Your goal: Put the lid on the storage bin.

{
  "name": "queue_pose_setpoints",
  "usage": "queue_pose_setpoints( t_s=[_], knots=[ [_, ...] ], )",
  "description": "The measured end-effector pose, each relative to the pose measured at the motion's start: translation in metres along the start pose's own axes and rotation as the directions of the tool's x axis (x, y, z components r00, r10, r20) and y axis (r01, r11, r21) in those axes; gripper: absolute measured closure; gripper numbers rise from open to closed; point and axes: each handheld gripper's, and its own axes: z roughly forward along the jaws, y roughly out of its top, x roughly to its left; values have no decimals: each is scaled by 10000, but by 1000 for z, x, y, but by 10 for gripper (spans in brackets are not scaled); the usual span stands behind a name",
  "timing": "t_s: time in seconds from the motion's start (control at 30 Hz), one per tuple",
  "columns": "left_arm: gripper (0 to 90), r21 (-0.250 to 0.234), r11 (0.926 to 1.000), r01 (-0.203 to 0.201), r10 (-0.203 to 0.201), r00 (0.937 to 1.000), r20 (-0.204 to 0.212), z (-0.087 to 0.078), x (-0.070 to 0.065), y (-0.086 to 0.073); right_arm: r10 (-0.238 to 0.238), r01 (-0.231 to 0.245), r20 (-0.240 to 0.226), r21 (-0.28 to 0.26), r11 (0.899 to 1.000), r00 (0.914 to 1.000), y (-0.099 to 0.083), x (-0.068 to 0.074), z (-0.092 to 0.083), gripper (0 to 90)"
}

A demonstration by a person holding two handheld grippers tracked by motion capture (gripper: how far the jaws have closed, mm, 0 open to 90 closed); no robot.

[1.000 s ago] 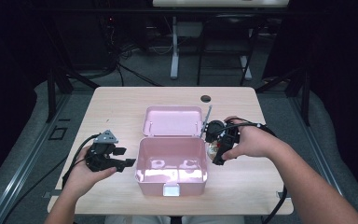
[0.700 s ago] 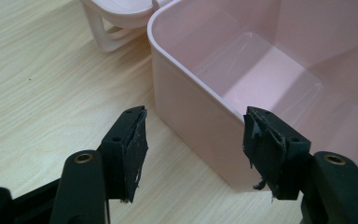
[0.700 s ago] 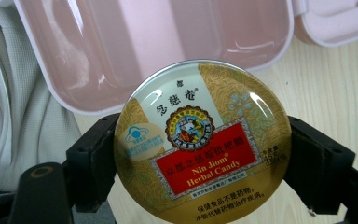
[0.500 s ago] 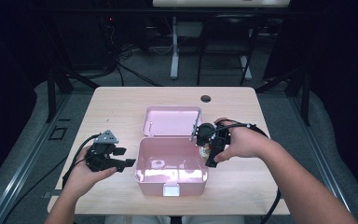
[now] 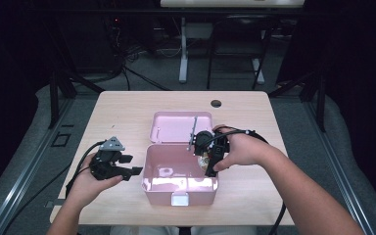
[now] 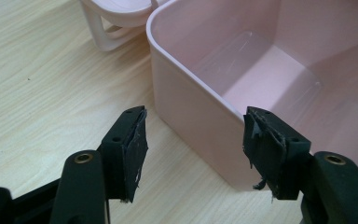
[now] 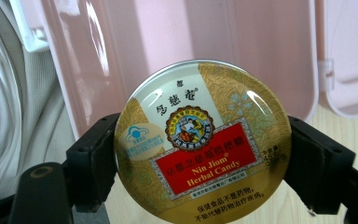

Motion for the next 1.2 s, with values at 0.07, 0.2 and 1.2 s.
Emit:
queue_pose_setpoints(
  t_s=[0.07,0.2,1.2],
  knots=[
    [394,-44,10000,5,-5,10000,-16,0,0,0,-87,87,-32,-16,10000,10000,4,1,1,199],
    [394,-37,10000,37,-37,10000,-22,-1,1,0,-157,158,-40,73,9998,9999,8,1,6,199],
    [394,-15,10000,85,-85,9999,-54,0,3,-1,-294,296,-467,53,9995,9985,16,-1,51,198]
  ],
)
